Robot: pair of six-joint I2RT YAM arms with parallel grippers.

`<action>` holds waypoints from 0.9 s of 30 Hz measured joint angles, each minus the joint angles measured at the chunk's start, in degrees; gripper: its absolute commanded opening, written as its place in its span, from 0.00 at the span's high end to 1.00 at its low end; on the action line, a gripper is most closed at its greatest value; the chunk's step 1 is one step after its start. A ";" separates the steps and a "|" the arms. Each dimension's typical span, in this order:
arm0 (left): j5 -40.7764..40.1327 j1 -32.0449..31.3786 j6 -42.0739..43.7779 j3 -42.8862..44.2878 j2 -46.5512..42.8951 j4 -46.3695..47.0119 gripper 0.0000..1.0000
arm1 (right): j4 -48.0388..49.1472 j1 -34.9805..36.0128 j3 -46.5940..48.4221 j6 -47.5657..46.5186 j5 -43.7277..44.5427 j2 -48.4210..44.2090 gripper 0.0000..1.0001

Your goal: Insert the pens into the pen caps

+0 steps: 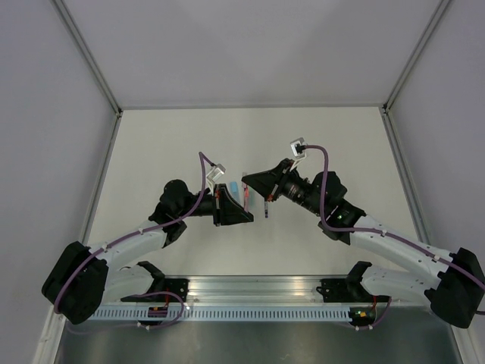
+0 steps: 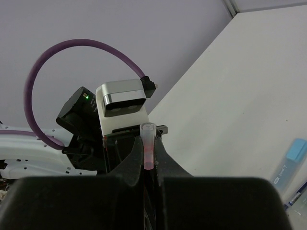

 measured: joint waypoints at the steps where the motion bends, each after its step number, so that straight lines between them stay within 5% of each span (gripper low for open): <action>1: 0.00 0.00 0.00 0.00 0.00 0.00 0.98 | 0.02 0.31 -0.13 0.00 0.07 -0.20 1.00; 27: 0.79 0.00 0.02 -0.04 -0.11 -0.59 0.98 | -2.62 1.77 -0.35 -3.06 3.43 -1.27 1.00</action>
